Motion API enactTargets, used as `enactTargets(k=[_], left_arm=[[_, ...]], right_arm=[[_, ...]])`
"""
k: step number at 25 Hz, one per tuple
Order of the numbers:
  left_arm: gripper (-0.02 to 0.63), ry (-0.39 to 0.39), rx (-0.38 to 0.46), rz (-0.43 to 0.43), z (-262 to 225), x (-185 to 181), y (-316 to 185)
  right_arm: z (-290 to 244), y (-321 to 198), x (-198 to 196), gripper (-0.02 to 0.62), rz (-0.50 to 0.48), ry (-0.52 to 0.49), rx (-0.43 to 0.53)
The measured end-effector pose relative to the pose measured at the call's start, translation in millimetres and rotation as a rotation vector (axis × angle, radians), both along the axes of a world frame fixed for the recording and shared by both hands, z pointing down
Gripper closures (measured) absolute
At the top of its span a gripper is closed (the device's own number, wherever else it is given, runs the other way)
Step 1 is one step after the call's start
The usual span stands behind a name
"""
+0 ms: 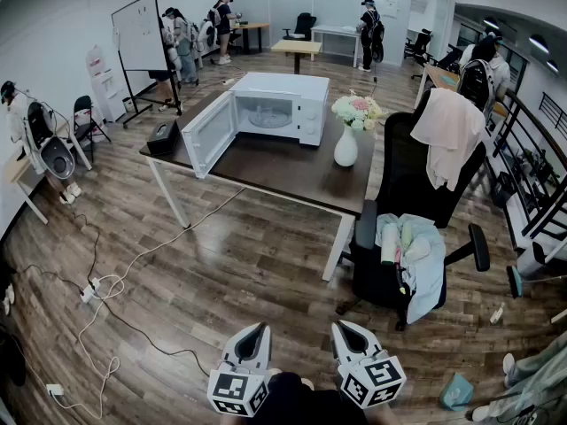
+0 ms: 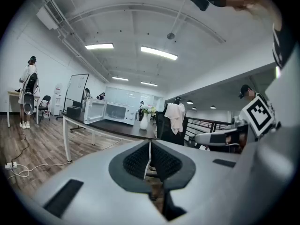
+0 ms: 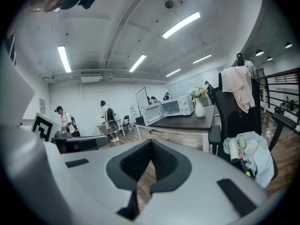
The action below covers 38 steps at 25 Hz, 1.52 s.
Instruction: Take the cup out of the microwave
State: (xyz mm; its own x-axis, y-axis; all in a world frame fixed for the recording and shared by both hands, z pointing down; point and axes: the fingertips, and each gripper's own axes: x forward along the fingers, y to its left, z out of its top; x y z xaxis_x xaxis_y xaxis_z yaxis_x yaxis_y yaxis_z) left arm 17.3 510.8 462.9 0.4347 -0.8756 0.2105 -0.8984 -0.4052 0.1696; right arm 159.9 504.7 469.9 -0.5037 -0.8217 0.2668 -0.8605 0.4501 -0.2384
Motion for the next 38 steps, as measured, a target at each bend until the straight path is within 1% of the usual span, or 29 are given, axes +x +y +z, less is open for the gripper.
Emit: enactTargets(k=[5,9,15,21,26,31,38], left_arm=[[0.595,-0.001,0.018,-0.014,-11,-3,9],[0.595,-0.012,0.010,-0.032,-5,-4,16],[0.595,-0.057,0.007,-0.025,-4,-2,17],[0.594,-0.041,-0.003,-0.029,-1,1,15],[0.594,-0.058,-0.004,-0.029,1,1,12],[0.594,-0.068,-0.012,-0.043,3,-1,0],[0.594,-0.065,-0.018,-0.030,7,-3,-40]], right_arm=[[-11,8,-3,0.603,-0.008,0.000,0.019],[-10,12,-2,0.601,-0.008,-0.019,0.014],[-7,16,-5,0.600,-0.015,-0.001,0.008],[-1,17,-8,0.600,-0.028,-0.010,-0.009],[4,13,-8,0.600,-0.026,-0.016,-0.021],[5,0,-7,0.600,-0.024,-0.024,-0.026],[12,-34,-13,0.600,-0.026,-0.019,-0.045]])
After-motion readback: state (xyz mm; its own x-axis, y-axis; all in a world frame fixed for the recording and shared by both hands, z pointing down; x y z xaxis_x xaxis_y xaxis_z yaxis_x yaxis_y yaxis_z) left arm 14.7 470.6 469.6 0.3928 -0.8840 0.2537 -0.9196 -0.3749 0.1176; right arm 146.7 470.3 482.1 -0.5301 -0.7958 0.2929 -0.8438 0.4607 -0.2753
